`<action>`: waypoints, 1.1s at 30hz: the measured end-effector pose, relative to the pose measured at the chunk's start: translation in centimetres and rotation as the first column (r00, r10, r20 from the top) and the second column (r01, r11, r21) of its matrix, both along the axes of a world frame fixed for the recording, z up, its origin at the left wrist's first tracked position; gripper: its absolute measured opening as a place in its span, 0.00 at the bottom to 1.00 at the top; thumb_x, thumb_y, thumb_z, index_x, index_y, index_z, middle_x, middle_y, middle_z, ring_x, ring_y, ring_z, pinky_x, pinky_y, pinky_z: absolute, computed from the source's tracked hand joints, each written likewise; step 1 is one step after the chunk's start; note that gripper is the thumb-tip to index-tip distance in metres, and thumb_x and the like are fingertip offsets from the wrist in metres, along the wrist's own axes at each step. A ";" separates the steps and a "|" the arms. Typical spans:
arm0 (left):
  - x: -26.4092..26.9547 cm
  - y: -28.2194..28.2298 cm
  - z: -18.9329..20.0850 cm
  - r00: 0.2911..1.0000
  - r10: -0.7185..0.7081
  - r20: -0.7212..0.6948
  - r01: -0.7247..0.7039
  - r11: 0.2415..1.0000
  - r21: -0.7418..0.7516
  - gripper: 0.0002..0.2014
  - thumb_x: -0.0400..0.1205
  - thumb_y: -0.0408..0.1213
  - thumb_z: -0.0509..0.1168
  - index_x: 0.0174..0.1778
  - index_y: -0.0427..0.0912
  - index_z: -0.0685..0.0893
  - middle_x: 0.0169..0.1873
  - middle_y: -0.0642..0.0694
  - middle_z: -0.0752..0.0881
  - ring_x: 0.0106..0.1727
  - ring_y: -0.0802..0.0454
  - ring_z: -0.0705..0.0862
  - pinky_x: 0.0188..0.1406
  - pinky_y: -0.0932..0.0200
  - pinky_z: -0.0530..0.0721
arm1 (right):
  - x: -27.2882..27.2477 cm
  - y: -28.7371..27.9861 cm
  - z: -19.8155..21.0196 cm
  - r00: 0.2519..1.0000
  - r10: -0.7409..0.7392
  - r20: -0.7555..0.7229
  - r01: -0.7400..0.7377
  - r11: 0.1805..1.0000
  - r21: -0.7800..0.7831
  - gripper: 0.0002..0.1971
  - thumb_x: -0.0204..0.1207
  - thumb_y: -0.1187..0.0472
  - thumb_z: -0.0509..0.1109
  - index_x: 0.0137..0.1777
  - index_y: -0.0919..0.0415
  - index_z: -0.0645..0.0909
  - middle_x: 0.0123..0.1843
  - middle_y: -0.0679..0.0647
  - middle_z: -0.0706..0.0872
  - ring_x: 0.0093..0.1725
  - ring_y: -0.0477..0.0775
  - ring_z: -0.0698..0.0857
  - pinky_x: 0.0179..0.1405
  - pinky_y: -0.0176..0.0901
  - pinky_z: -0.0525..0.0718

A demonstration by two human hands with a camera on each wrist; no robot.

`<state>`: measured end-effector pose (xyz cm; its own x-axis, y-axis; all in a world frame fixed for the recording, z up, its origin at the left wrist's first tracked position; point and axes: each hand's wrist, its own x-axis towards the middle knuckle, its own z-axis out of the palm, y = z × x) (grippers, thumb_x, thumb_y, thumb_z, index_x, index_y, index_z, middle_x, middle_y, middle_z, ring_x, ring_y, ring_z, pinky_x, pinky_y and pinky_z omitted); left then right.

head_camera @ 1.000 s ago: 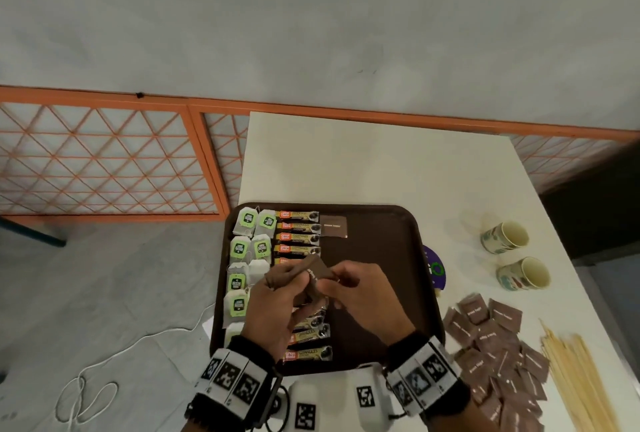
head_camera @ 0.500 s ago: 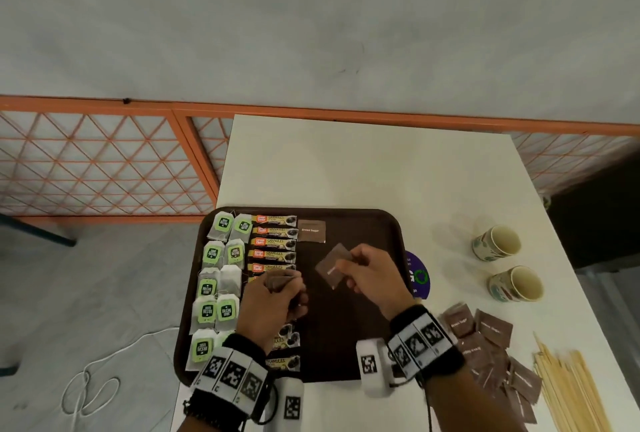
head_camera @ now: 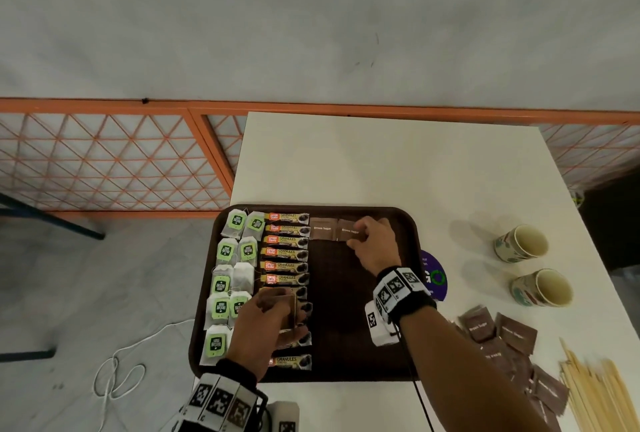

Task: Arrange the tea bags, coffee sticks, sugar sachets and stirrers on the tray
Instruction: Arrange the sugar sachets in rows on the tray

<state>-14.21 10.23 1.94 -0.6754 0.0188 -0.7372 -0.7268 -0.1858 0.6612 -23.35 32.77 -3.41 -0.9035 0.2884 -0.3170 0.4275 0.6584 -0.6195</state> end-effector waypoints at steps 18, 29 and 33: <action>-3.0 1.8 2.4 0.987 0.101 0.121 -0.140 0.914 0.381 0.14 0.78 0.34 0.69 0.58 0.32 0.86 0.52 0.34 0.89 0.50 0.43 0.89 0.38 0.54 0.91 | 6.0 -4.3 8.7 0.930 0.354 -0.100 -0.366 0.862 -0.351 0.10 0.77 0.50 0.74 0.54 0.53 0.86 0.40 0.46 0.88 0.31 0.40 0.85 0.34 0.33 0.83; -2.7 1.8 2.2 0.991 -0.014 0.132 -0.023 0.961 0.275 0.23 0.83 0.54 0.63 0.60 0.37 0.85 0.46 0.35 0.88 0.43 0.45 0.86 0.29 0.54 0.87 | 7.6 -2.7 8.1 0.993 0.113 -0.018 -0.105 0.842 -0.529 0.07 0.81 0.58 0.70 0.49 0.61 0.86 0.36 0.54 0.89 0.29 0.44 0.84 0.29 0.33 0.82; -2.6 2.2 2.3 0.999 -0.042 0.019 0.038 0.982 0.186 0.10 0.82 0.35 0.68 0.57 0.36 0.87 0.53 0.34 0.87 0.50 0.45 0.87 0.35 0.56 0.89 | 7.9 -2.7 7.6 0.997 0.082 0.012 -0.063 0.839 -0.541 0.06 0.81 0.58 0.71 0.50 0.59 0.86 0.37 0.53 0.89 0.29 0.45 0.84 0.28 0.32 0.81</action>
